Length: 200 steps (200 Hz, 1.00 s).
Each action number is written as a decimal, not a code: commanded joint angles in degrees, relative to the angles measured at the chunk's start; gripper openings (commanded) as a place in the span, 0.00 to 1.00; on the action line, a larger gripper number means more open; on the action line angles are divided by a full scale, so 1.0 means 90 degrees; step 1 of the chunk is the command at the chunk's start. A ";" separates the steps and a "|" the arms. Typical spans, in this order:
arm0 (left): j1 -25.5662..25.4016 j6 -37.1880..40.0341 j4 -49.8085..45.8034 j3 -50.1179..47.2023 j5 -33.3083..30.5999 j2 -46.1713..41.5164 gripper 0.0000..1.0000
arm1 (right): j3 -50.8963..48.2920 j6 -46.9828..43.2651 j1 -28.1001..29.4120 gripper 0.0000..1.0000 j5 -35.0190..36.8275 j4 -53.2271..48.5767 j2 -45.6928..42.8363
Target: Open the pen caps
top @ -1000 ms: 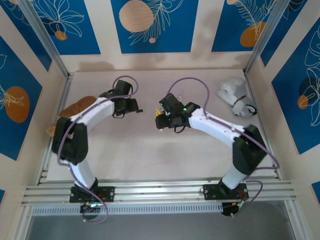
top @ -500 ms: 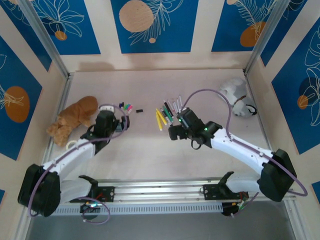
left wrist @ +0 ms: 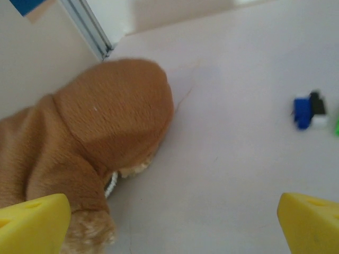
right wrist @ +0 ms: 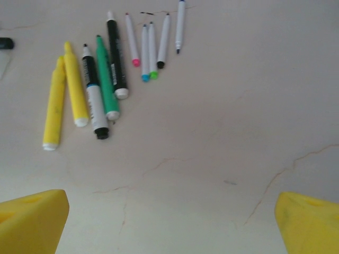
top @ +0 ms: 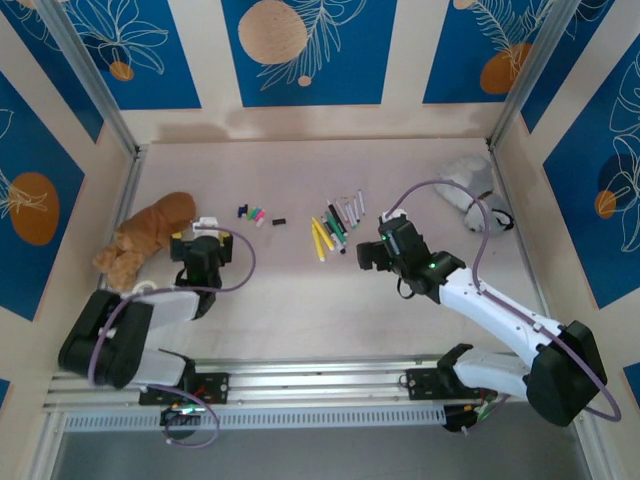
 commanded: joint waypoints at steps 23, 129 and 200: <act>0.0259 0.0312 0.1600 0.0121 0.0129 0.0658 1.00 | -0.0509 -0.0208 -0.0762 0.99 0.0623 0.0509 -0.0164; 0.1356 -0.0343 0.1991 -0.0181 0.2585 0.0910 1.00 | -0.1832 -0.0941 -0.3248 0.99 -0.0635 0.4927 0.1150; 0.1353 -0.0317 0.1728 -0.0011 0.2609 0.0940 1.00 | -0.1927 -0.1820 -0.3331 0.99 -0.2088 0.6491 0.1761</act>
